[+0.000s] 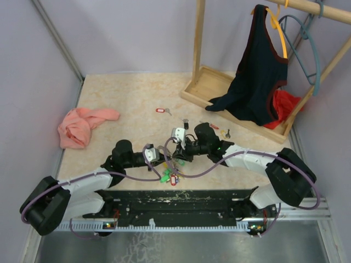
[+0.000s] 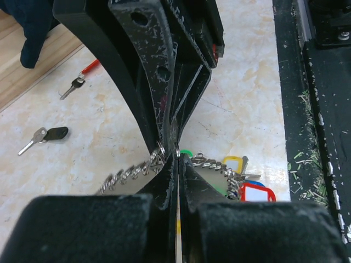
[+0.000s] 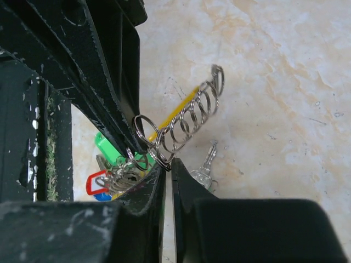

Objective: Put the keys on the keyring

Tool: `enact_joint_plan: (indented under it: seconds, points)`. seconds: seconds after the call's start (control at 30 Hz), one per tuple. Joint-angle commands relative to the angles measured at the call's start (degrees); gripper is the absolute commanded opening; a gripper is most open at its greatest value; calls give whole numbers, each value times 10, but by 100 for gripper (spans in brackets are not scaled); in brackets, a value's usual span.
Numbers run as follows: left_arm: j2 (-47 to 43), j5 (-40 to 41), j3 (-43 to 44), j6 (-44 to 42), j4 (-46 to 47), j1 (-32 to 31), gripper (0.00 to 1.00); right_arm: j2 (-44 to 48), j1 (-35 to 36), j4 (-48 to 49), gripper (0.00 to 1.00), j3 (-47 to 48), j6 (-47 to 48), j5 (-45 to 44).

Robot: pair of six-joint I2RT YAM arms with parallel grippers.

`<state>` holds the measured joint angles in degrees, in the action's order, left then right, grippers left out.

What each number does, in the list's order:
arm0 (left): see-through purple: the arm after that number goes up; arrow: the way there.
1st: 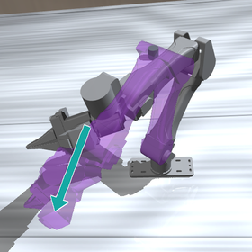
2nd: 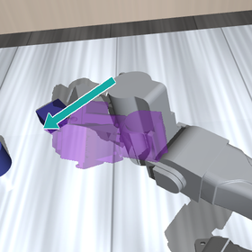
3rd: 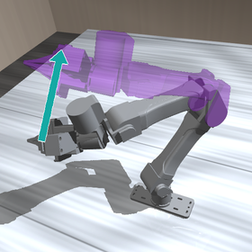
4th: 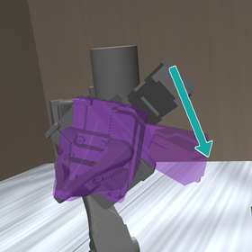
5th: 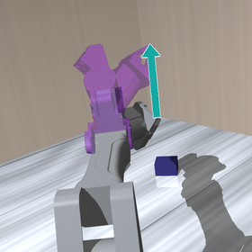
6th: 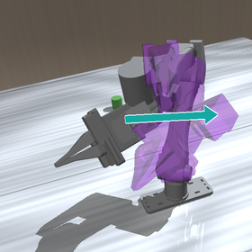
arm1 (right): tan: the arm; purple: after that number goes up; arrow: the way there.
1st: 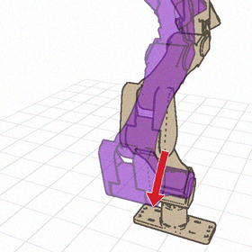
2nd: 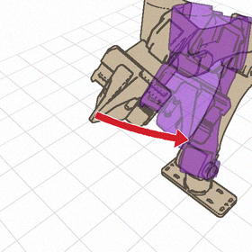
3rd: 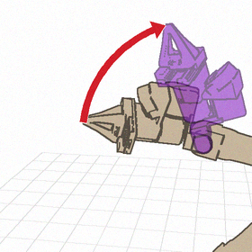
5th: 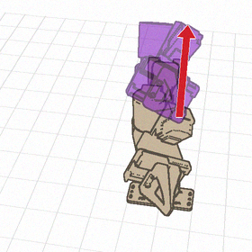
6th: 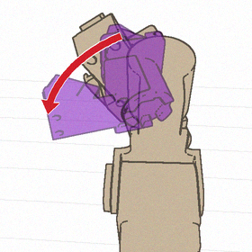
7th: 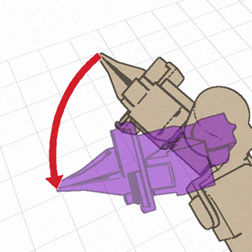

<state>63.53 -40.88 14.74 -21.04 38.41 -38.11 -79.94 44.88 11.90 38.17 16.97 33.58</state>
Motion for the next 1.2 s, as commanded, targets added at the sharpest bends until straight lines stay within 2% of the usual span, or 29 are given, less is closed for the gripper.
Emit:
enact_joint_plan:
  seconds: [0.0,0.1,0.27,0.43,0.67,0.83,0.97,1.17]
  points:
    - [-4,-20,25,-17,0,2,0,-20,-7,23,6,47,-35,24]
    - [-15,-1,25,-21,-7,2,0,-31,-42,23,3,50,-102,20]
    - [-30,41,23,-25,-14,2,0,-26,-53,-41,7,59,-143,-59]
    - [-36,53,27,-30,-26,3,0,7,-57,-61,31,42,-160,-116]
    - [-17,55,46,-35,-51,3,0,76,-44,-22,43,-3,-82,-42]
    - [-17,64,58,-36,-74,3,0,104,-3,5,53,-23,-19,-41]
    - [-17,64,69,-40,-96,3,0,92,2,30,51,-31,52,14]
    - [-14,67,81,-48,-122,2,0,75,2,97,50,-50,94,9]
